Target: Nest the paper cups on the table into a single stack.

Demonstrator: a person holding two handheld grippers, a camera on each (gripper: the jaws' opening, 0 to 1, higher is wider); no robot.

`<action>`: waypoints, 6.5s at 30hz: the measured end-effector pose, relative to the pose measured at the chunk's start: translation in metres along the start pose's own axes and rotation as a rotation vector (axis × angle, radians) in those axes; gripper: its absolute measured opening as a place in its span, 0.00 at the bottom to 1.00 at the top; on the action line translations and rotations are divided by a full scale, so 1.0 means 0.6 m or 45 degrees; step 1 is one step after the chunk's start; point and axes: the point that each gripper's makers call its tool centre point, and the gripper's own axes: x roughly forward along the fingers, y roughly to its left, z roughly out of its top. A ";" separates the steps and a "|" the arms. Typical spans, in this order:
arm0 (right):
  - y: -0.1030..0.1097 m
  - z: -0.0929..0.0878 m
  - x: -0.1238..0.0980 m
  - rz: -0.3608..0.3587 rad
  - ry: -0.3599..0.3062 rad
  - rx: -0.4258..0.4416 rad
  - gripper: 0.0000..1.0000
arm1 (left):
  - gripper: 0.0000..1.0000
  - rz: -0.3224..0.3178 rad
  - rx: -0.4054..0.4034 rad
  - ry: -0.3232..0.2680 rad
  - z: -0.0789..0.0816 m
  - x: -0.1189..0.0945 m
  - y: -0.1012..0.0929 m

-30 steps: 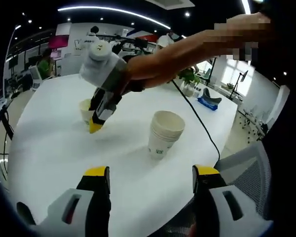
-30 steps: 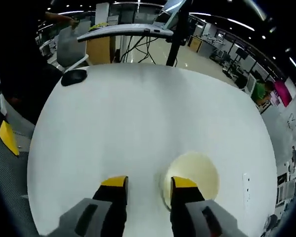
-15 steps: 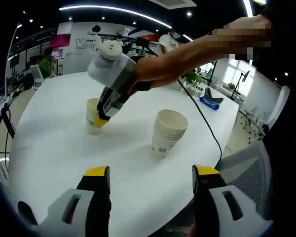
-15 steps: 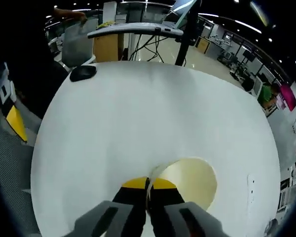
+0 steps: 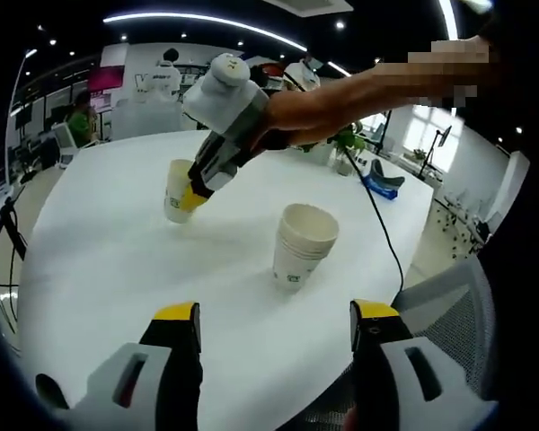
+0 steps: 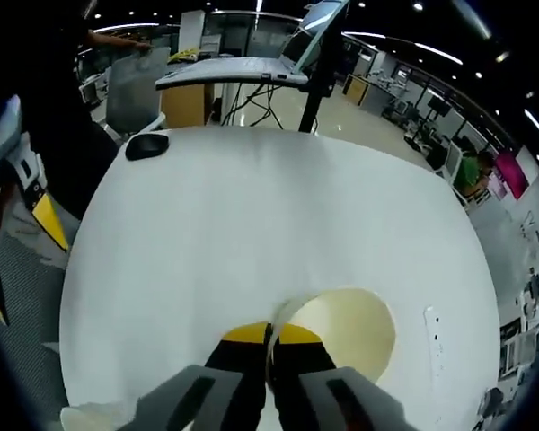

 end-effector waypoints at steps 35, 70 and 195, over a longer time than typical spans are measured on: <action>0.091 -0.077 -0.217 -0.025 -0.032 -0.207 0.00 | 0.65 -0.043 0.047 0.009 0.009 0.032 -0.003; 0.258 -0.101 -0.254 0.092 -0.006 -0.324 0.00 | 0.65 -0.068 0.085 0.013 0.015 0.032 -0.022; 0.041 -0.146 -0.099 0.028 -0.146 0.077 0.36 | 0.44 -0.316 0.562 0.371 0.119 0.278 0.091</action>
